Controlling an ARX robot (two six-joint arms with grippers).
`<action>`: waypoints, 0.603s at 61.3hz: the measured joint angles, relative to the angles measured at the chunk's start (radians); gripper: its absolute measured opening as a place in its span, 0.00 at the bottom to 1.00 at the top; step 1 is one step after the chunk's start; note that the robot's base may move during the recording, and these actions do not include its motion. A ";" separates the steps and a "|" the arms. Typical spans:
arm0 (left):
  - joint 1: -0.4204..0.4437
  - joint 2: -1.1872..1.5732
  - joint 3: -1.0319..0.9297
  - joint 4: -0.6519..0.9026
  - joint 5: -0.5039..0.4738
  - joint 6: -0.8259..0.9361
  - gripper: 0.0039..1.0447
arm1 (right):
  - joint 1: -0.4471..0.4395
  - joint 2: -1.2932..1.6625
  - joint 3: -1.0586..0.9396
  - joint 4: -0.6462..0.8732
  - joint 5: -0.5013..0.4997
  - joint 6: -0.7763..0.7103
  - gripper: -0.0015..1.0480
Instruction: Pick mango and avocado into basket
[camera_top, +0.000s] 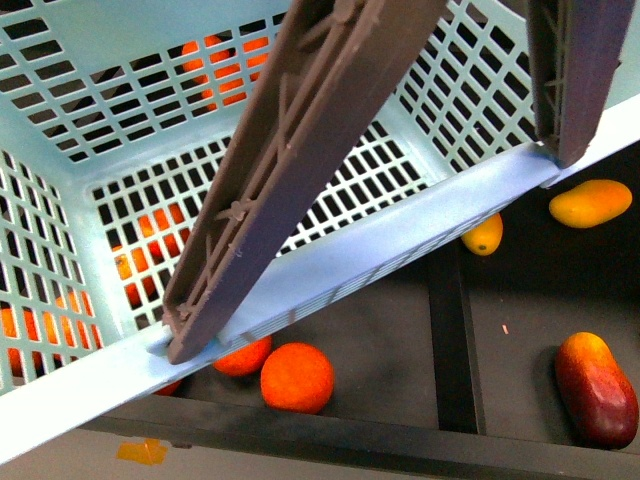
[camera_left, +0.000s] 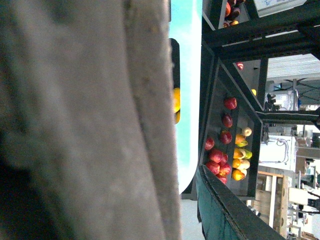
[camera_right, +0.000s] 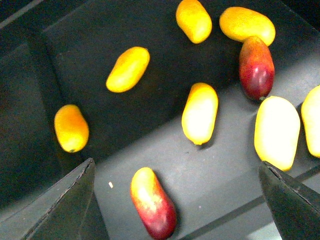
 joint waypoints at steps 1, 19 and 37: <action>0.000 0.000 0.000 0.000 0.000 0.000 0.28 | -0.003 0.033 0.010 0.018 0.000 0.000 0.92; 0.000 0.000 0.000 0.000 -0.001 0.001 0.28 | -0.014 0.745 0.347 0.149 0.073 0.137 0.92; 0.000 0.000 0.000 0.000 0.000 0.000 0.28 | 0.018 1.090 0.627 0.062 0.143 0.304 0.92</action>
